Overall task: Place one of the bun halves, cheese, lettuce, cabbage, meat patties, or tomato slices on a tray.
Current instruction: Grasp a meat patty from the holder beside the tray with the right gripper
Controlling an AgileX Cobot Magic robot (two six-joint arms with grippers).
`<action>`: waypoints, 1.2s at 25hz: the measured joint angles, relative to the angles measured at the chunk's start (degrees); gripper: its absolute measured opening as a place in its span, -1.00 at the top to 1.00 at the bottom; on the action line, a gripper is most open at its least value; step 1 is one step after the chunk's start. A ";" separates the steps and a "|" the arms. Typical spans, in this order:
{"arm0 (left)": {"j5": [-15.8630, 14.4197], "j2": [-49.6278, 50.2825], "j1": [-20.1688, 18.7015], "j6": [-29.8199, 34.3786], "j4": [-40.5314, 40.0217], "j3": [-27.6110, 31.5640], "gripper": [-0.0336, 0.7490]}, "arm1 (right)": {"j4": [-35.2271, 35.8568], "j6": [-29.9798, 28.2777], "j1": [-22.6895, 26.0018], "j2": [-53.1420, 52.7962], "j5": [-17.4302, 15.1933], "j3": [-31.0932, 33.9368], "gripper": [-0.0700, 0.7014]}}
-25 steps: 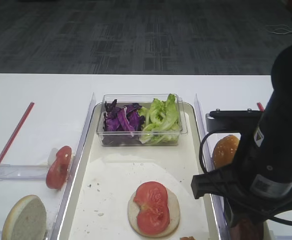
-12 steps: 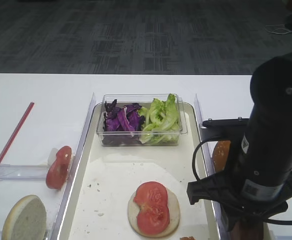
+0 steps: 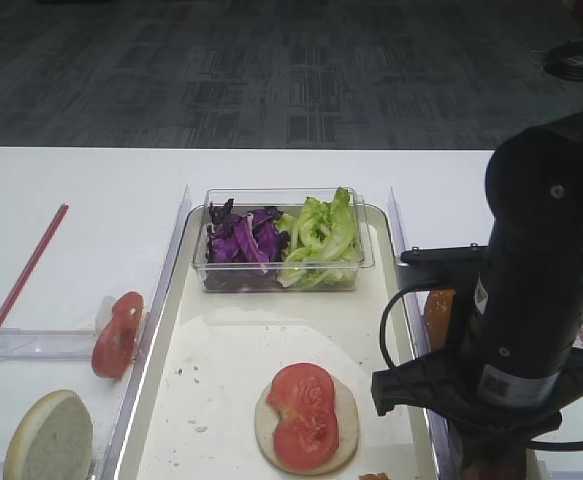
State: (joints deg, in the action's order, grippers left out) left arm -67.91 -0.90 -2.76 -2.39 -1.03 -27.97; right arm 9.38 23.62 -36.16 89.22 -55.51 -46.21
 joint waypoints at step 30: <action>0.00 0.00 0.00 0.00 0.00 0.00 -0.18 | 0.00 -0.86 0.00 -1.05 -1.45 -0.08 0.54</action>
State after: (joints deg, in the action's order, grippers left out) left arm -67.91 -0.90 -2.76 -2.39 -1.03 -27.97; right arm 9.38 22.76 -36.16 88.17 -56.96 -46.29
